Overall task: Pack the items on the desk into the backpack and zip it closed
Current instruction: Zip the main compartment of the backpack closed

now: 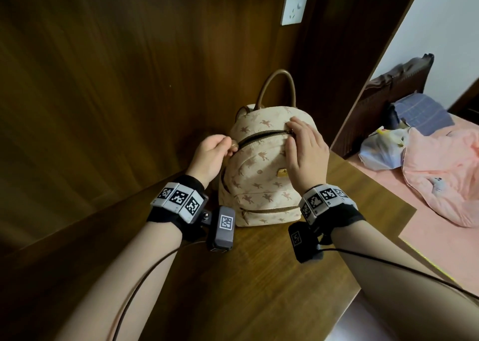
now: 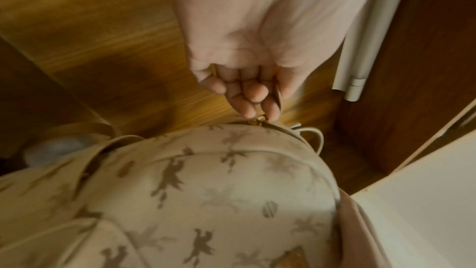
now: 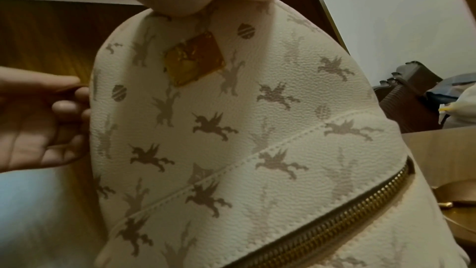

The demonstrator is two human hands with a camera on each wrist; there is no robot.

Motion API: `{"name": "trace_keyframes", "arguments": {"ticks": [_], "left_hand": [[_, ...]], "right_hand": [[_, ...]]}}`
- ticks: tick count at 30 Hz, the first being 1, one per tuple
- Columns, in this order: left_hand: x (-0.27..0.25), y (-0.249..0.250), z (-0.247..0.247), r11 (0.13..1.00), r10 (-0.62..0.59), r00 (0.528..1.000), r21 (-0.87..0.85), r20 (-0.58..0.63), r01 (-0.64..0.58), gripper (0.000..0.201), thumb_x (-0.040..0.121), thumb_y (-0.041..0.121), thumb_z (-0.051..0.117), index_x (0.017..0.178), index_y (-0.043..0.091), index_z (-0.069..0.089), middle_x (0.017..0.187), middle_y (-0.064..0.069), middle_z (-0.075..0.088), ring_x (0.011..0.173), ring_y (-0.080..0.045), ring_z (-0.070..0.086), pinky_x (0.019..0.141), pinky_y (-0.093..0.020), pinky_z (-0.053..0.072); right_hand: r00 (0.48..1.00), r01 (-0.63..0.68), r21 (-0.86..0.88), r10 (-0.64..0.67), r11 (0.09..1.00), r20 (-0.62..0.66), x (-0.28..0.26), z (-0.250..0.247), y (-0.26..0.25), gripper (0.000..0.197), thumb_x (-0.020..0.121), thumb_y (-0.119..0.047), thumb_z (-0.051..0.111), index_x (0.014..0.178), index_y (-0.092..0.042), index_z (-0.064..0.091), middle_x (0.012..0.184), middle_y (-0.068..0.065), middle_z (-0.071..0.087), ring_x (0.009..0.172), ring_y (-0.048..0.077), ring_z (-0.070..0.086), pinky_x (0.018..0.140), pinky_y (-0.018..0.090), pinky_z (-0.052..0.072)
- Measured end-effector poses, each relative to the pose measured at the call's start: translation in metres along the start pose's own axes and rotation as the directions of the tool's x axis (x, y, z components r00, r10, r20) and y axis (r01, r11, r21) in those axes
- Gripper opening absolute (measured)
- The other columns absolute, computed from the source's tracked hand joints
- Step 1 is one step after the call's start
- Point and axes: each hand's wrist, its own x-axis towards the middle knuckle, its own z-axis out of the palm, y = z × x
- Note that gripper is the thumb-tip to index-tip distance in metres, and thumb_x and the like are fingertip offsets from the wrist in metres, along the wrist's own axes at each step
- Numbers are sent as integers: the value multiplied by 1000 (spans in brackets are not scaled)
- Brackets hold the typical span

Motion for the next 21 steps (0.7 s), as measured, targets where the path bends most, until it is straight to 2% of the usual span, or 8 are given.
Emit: {"name": "trace_keyframes", "arguments": {"ticks": [5, 8, 10, 12, 14, 16, 18, 21], "left_hand": [[7, 32, 20, 994, 71, 997, 85, -12, -70, 38, 100, 16, 43, 66, 22, 58, 66, 11, 57, 73, -15, 53, 76, -31, 42], [9, 54, 42, 984, 87, 996, 157, -7, -84, 37, 99, 21, 45, 64, 22, 59, 49, 16, 52, 63, -13, 50, 68, -30, 40], [10, 65, 56, 974, 102, 995, 203, -6, -99, 34, 99, 21, 44, 70, 16, 62, 55, 15, 55, 64, -13, 53, 67, -31, 44], [12, 68, 67, 955, 153, 988, 260, -16, -144, 34, 97, 25, 42, 72, 16, 63, 71, 6, 63, 79, -20, 61, 78, -38, 50], [15, 67, 74, 920, 201, 979, 348, -27, -179, 34, 91, 32, 39, 69, 20, 61, 78, -3, 66, 83, -26, 61, 80, -43, 50], [16, 68, 81, 891, 236, 970, 410, -50, -196, 35, 89, 32, 39, 67, 16, 60, 78, -6, 65, 81, -25, 58, 76, -42, 48], [15, 69, 88, 874, 275, 959, 435, -71, -218, 34, 93, 26, 42, 66, 12, 57, 74, -3, 61, 77, -22, 55, 70, -36, 44], [12, 71, 91, 856, 297, 952, 460, -69, -234, 36, 96, 18, 43, 61, 21, 46, 69, 4, 51, 73, -17, 49, 66, -29, 34]], "right_hand": [[997, -60, 108, 53, 992, 61, 5, -5, -2, 39, 94, -38, 37, 127, -23, 51, 131, -6, 56, 122, 15, 46, 103, 40, 35], [992, -70, 153, 53, 986, 113, 10, -11, -1, 43, 91, -38, 41, 129, -18, 50, 125, 0, 59, 117, 19, 50, 98, 29, 34], [987, -72, 173, 45, 982, 153, 12, -16, -1, 46, 90, -38, 42, 130, -17, 49, 126, 1, 58, 117, 18, 49, 92, 19, 27], [982, -71, 191, 34, 979, 187, 13, -21, 1, 48, 89, -38, 41, 131, -16, 48, 129, 1, 56, 118, 18, 48, 87, 14, 21], [976, -80, 213, 34, 974, 213, 14, -23, 2, 48, 89, -38, 41, 131, -16, 47, 132, 2, 55, 120, 18, 47, 88, 15, 22], [974, -104, 246, 49, 964, 220, 15, -24, 2, 45, 91, -36, 42, 130, -15, 48, 133, 2, 54, 121, 19, 47, 92, 21, 26], [973, -123, 267, 63, 956, 223, 16, -23, 2, 40, 94, -32, 45, 129, -15, 48, 134, 3, 54, 121, 20, 47, 98, 28, 31], [969, -111, 244, 50, 963, 241, 18, -20, 3, 38, 96, -32, 45, 129, -15, 48, 136, 3, 52, 124, 22, 46, 103, 40, 35]]}}
